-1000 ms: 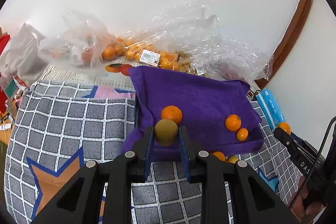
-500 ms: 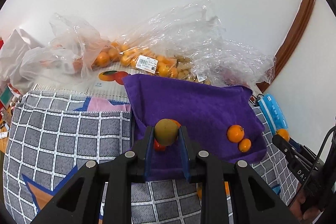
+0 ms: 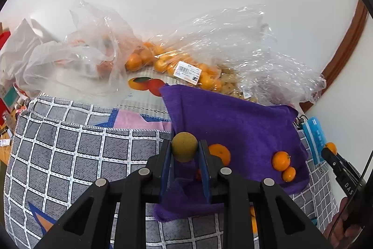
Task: Organize fruits
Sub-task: 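Carry both held fruits over the purple towel and lower them, then open both grippers to release the fruits onto the towel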
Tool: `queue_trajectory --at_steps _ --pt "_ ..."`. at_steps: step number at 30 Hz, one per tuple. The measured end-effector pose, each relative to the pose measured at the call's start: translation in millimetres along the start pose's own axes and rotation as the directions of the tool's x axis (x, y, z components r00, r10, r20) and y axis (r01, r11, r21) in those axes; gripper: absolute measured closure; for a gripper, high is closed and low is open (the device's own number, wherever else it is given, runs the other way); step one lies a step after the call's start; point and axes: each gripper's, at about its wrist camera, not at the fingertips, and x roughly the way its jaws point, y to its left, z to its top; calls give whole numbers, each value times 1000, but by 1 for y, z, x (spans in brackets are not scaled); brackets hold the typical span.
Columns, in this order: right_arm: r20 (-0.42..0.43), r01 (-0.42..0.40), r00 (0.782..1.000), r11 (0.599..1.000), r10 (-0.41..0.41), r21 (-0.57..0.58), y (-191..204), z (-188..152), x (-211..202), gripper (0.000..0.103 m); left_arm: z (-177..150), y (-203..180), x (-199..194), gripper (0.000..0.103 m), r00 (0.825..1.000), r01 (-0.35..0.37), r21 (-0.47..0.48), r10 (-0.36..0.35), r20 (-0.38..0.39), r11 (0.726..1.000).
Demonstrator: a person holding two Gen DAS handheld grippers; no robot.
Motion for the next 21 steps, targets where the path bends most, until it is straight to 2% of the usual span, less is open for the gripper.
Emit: queue_trajectory --at_steps 11,21 --pt "-16 -5 1000 1000 5 11 -14 12 42 70 12 -30 42 81 999 1 66 1 -32 998" --pt "-81 -2 997 1000 4 20 -22 8 100 70 21 -46 85 81 997 12 98 -5 -72 995"
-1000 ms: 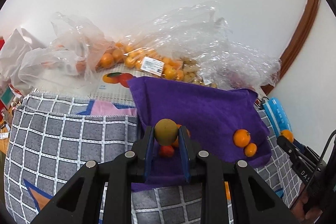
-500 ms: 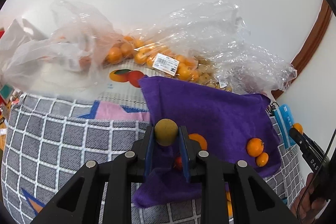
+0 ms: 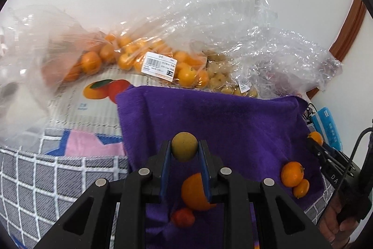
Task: Organize fruits
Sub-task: 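Open both grippers to release the fruits onto the towel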
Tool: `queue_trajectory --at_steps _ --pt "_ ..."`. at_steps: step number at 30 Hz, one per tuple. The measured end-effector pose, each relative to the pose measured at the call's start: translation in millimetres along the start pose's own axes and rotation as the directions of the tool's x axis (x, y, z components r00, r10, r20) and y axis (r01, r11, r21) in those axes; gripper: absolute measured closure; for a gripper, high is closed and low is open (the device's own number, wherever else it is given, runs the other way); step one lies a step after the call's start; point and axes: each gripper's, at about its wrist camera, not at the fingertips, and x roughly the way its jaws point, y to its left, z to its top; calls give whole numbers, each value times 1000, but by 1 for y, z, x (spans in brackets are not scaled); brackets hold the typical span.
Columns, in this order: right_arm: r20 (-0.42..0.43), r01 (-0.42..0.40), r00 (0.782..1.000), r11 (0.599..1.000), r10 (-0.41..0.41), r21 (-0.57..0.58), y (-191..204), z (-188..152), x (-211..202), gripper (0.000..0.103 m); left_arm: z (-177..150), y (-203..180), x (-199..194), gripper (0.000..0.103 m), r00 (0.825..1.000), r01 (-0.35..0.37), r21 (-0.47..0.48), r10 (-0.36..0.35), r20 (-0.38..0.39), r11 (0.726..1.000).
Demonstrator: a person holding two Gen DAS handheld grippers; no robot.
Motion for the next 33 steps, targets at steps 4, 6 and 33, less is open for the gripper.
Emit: queue_trajectory --at_steps 4,6,33 --pt "-23 1 1000 1000 -2 -4 1 -4 15 70 0 -2 11 81 1000 2 0 -2 -15 1000" --pt "-35 3 999 1000 -4 -9 2 -6 20 70 -2 -2 17 81 1000 5 1 -5 -27 1000" --pt "-58 -6 998 999 4 -32 9 -8 23 64 -7 -8 25 78 997 -11 14 12 -82 1000"
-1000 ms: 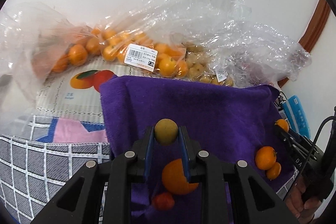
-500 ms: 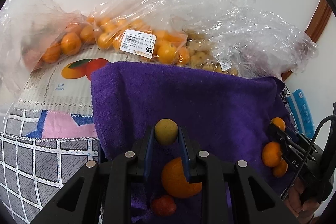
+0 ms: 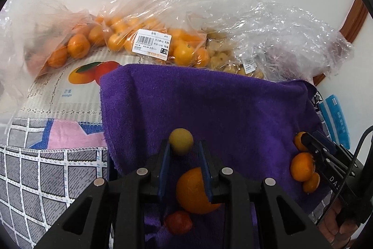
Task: Organize fruits
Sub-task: 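Open both grippers to release the fruits onto the towel, then withdraw both open grippers away from the towel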
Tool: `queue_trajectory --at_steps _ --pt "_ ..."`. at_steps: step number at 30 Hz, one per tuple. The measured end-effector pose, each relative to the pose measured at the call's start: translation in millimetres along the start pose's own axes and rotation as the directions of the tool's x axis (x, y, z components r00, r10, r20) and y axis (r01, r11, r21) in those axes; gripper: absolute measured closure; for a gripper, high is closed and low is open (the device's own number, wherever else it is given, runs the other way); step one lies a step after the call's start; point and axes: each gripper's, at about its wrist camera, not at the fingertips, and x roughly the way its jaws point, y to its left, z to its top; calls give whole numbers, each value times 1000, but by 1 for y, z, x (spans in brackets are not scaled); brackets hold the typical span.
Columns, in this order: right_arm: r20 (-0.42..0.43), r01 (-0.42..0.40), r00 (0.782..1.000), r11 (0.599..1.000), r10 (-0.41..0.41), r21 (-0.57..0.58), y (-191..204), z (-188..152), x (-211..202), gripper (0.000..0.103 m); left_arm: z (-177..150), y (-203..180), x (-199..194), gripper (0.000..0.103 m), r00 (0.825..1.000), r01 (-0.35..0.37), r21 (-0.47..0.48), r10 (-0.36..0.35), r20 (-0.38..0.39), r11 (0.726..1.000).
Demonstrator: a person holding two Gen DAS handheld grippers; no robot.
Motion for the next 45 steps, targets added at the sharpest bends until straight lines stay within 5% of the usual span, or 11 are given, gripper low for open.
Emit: queue_trajectory --at_steps 6,19,33,45 --pt "27 11 1000 1000 -11 -1 3 1 -25 55 -4 -5 -26 67 999 -3 6 2 35 1000" --pt "90 29 996 1000 -30 10 15 -25 -105 53 -46 -8 -107 67 991 15 6 -16 136 1000" --pt "105 48 993 998 -51 30 16 -66 -163 53 -104 0 -157 67 987 -1 -6 2 161 1000" --pt "101 -9 995 1000 6 27 19 -98 -184 53 -136 0 -167 67 990 -12 15 10 138 1000"
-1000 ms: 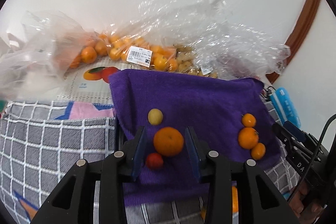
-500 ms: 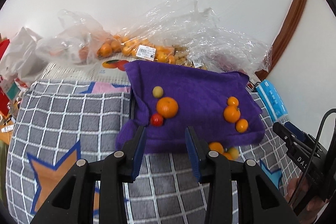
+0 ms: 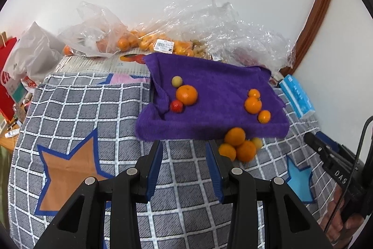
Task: Organize fruits
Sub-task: 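Withdraw both open grippers away from the towel, then close the right gripper on the yellow fruit beside the towel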
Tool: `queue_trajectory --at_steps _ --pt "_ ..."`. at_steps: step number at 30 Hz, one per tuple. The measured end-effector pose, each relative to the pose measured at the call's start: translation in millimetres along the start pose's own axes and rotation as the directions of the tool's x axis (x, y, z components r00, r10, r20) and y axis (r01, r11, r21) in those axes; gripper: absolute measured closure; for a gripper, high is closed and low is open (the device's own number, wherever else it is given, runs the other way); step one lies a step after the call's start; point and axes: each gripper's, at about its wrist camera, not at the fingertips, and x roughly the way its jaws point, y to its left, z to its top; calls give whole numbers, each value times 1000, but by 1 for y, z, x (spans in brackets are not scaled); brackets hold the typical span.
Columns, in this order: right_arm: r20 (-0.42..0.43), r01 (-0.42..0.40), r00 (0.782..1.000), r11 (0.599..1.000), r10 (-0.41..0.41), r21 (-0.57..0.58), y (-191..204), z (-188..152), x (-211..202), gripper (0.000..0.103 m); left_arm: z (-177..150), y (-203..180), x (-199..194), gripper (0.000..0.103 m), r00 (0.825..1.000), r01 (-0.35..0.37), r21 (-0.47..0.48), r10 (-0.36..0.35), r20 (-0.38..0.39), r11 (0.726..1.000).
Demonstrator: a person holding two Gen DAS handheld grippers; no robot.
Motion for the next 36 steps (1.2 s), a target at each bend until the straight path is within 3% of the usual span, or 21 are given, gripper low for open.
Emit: queue_trajectory --at_steps 16,21,26,31,36 --pt "-42 -41 998 999 42 28 -7 -44 24 53 -45 36 33 67 994 -87 -66 83 -74 994" --pt "-71 -46 996 999 45 -11 2 -56 43 65 -57 46 48 67 991 -108 -90 101 -87 990" --pt "-80 -52 996 998 50 -22 8 -51 63 72 -59 54 50 67 990 -138 -82 137 -27 987" --pt "-80 -71 994 997 70 -7 12 -38 81 75 -56 57 53 58 992 -129 -61 129 -5 990" --pt "-95 -73 993 997 72 -8 16 -30 99 75 -56 52 56 40 993 -116 -18 116 2 993"
